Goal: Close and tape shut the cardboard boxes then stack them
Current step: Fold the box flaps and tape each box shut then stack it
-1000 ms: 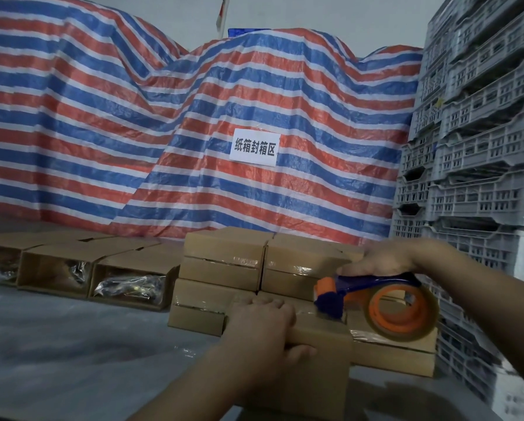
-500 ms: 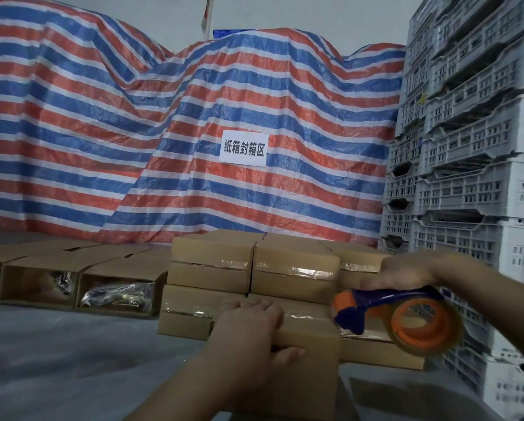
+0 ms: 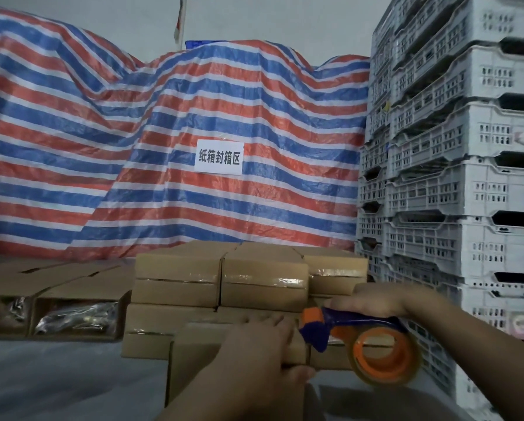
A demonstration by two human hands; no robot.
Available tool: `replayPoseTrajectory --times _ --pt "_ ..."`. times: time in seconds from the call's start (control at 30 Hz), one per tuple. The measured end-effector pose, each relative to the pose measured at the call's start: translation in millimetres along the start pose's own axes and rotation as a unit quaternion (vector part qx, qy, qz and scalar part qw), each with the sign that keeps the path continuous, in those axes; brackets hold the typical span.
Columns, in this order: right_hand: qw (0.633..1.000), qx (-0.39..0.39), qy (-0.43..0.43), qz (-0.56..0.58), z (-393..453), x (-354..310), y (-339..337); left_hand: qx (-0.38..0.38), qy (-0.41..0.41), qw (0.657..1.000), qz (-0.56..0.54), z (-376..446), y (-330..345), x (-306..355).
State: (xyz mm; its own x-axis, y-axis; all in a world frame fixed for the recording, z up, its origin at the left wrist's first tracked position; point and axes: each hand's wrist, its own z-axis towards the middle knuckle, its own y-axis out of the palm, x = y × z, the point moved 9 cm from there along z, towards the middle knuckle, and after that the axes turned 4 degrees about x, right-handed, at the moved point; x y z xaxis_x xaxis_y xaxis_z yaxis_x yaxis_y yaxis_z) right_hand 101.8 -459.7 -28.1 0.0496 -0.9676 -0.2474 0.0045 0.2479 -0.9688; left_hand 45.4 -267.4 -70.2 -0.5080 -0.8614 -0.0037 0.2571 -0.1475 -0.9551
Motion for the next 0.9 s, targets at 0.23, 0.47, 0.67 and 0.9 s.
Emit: replayPoseTrajectory --times 0.23,0.47,0.67,0.9 --pt "0.997 0.014 -0.046 0.063 -24 16 -30 0.061 0.016 0.998 0.008 -3 -1 -4" --pt "0.981 0.032 -0.026 -0.190 -32 -29 -25 0.100 0.031 0.995 0.005 -3 -1 -4" --pt "0.905 0.098 -0.104 -0.402 -40 -109 -21 0.103 0.032 0.994 0.003 -4 -2 -4" --pt "0.786 0.046 -0.091 -0.610 -43 -119 22 0.119 0.025 0.993 0.005 -6 -4 -4"
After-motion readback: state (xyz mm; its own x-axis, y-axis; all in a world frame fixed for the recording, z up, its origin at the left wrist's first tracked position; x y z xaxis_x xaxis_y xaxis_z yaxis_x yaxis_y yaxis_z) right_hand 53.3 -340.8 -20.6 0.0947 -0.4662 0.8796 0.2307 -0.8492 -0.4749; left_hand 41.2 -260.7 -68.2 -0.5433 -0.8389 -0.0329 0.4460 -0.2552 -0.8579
